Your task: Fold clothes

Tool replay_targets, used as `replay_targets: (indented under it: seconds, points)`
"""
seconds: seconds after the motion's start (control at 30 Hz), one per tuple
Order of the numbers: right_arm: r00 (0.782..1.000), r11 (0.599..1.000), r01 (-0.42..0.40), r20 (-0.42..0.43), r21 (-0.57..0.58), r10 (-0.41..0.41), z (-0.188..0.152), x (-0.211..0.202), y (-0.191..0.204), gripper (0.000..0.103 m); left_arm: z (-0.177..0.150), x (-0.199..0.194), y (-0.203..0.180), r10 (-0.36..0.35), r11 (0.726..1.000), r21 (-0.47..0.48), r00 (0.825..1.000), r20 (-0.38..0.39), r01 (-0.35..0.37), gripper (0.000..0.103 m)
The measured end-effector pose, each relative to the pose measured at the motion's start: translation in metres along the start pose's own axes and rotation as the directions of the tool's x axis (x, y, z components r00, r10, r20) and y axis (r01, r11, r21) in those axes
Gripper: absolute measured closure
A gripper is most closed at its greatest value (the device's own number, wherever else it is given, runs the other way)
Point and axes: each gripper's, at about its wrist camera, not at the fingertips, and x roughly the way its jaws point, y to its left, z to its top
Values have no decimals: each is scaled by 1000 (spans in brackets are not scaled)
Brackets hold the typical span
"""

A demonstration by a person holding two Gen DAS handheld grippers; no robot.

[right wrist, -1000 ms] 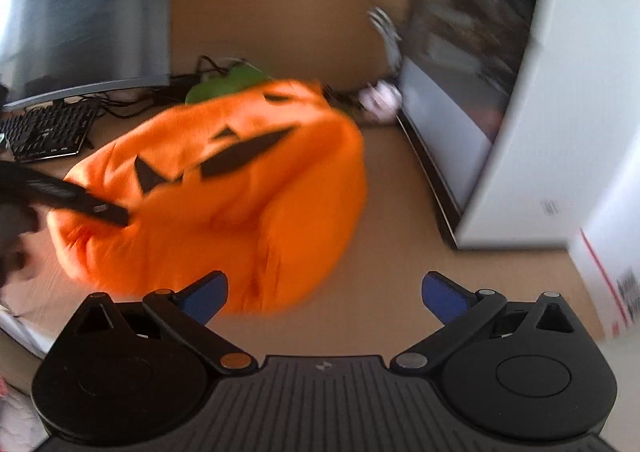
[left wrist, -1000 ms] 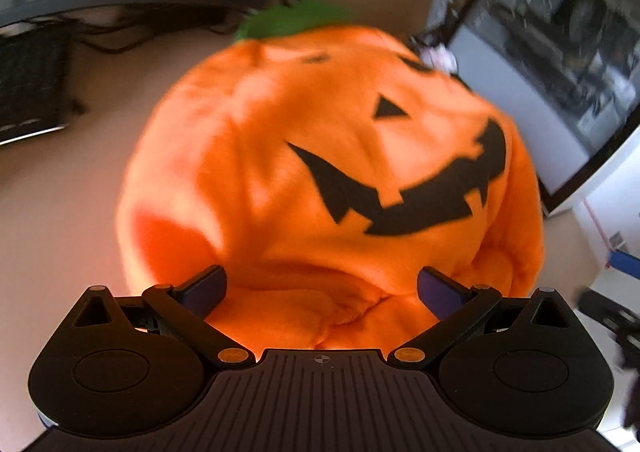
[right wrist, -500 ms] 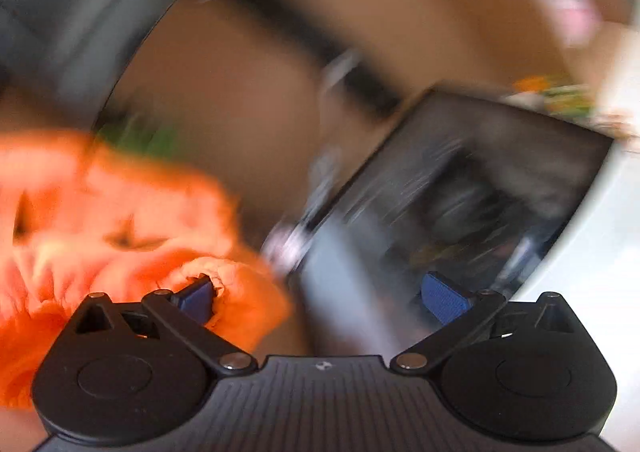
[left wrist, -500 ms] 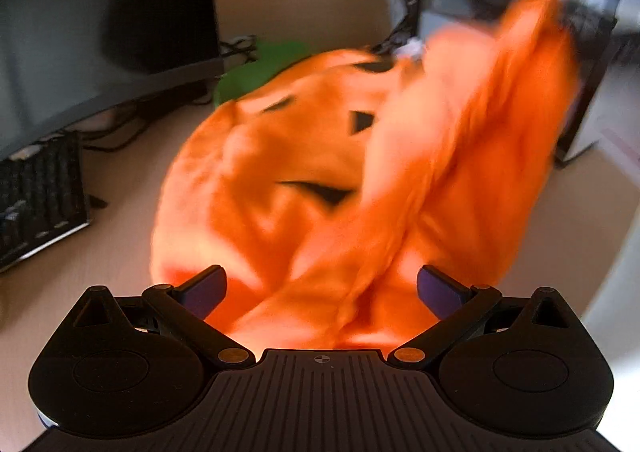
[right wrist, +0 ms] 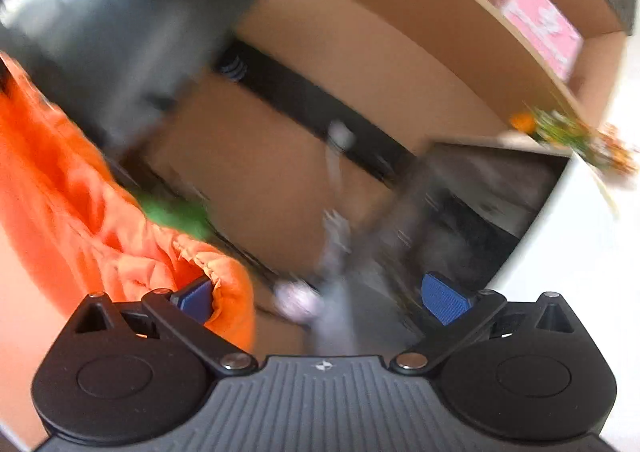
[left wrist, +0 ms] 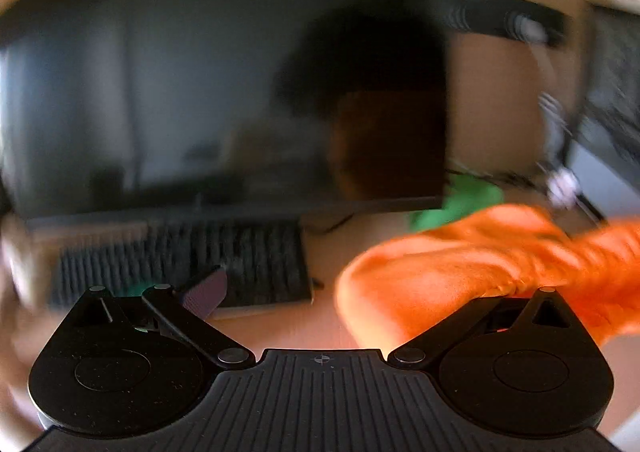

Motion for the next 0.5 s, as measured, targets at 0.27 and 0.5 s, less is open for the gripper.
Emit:
replay_targets:
  seconds: [0.27, 0.5]
  points:
    - [941, 983, -180, -284, 36, 183, -66, 29, 36, 0, -76, 20, -102, -4, 913, 403, 991, -137, 60, 0]
    - [923, 988, -134, -353, 80, 154, -104, 14, 40, 0, -86, 17, -79, 90, 919, 395, 974, -206, -1, 0]
